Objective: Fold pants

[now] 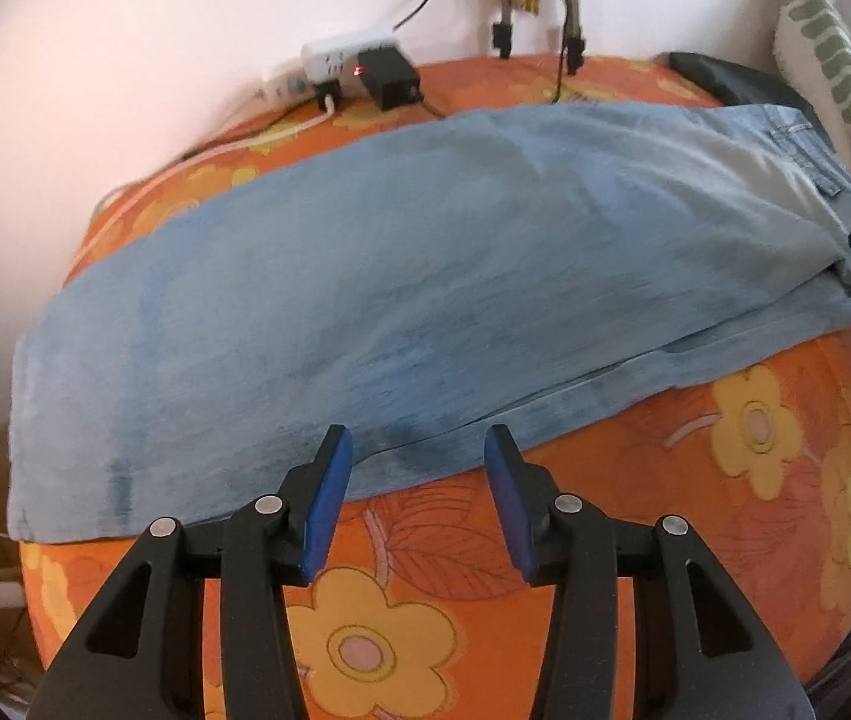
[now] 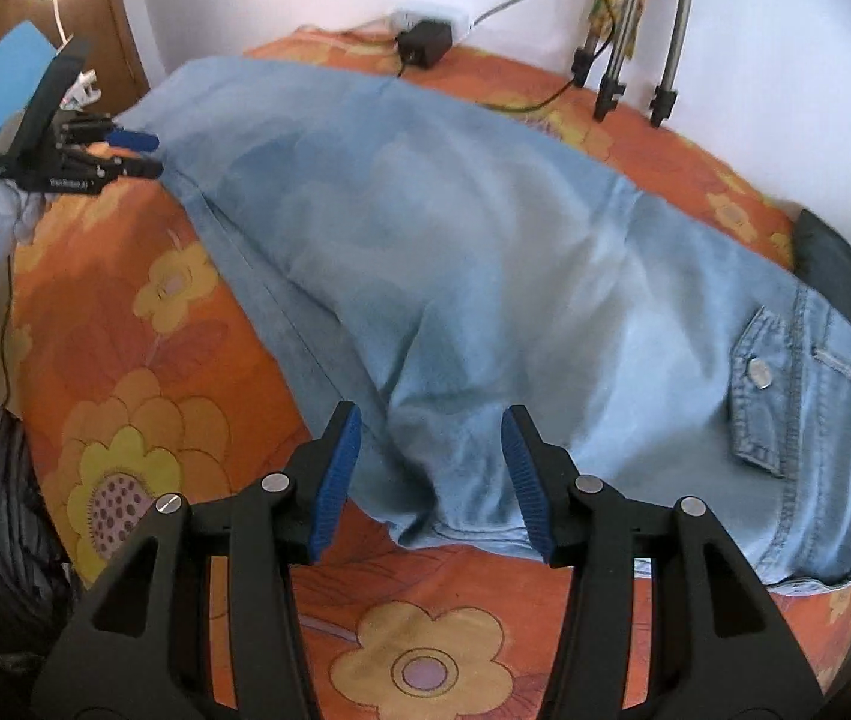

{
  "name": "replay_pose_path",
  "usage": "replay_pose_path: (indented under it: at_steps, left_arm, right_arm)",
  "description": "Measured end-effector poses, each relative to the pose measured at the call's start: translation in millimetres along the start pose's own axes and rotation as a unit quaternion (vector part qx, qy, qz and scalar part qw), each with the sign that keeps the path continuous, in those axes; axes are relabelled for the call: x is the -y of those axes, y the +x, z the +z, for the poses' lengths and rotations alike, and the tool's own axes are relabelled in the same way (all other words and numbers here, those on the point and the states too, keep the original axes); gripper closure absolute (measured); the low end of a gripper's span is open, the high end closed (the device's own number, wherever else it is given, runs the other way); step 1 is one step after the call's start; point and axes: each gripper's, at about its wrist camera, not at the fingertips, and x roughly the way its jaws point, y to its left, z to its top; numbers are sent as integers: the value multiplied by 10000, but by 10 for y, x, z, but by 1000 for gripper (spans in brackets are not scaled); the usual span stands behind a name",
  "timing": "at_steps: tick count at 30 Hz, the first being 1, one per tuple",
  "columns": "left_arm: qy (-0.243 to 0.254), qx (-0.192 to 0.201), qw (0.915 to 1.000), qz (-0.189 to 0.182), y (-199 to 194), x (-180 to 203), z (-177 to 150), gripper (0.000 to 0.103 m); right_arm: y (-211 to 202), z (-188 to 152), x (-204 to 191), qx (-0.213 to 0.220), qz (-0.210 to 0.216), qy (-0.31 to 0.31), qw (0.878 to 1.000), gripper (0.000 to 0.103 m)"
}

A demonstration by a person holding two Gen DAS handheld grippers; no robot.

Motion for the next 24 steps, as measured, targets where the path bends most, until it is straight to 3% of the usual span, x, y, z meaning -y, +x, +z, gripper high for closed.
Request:
replay_pose_path:
  at_steps: [5,7,8,9,12,16,18,21,23,24]
  left_arm:
    - [-366,31,9992,-182,74,-143,-16,59]
    - [-438,112,9988,-180,83,-168,-13,72]
    - [-408,139,9989,-166,81,-154,-13,93]
    - [-378,142,9991,-122,87,-145,-10,100]
    - [-287,220,9993,-16,78,-128,-17,102]
    - [-560,435,9973,201,-19,-295,-40,103]
    - [-687,442,9966,-48,-76,-375,-55,103]
    - [-661,414,9969,-87,-126,-343,-58,103]
    - [-560,379,9969,-393,-166,-259,-47,101]
    - [-397,414,9976,-385,-191,-174,-34,93]
  right_arm:
    - [137,-47,-42,-225,-58,10,9997,52]
    - [152,-49,-56,-253,-134,-32,9996,57]
    - [160,-42,-64,-255,-146,-41,9996,67]
    - [161,-41,-67,-257,-146,-38,9996,84]
    - [47,-46,-27,-103,-161,62,9998,96]
    - [-161,-58,72,218,-98,275,9993,98]
    - [-253,-85,87,329,-89,302,9990,98]
    - [-275,-108,51,306,-50,227,9993,98]
    - [-240,-120,20,226,-53,156,9996,98]
    - [-219,-126,12,189,-60,164,9997,98]
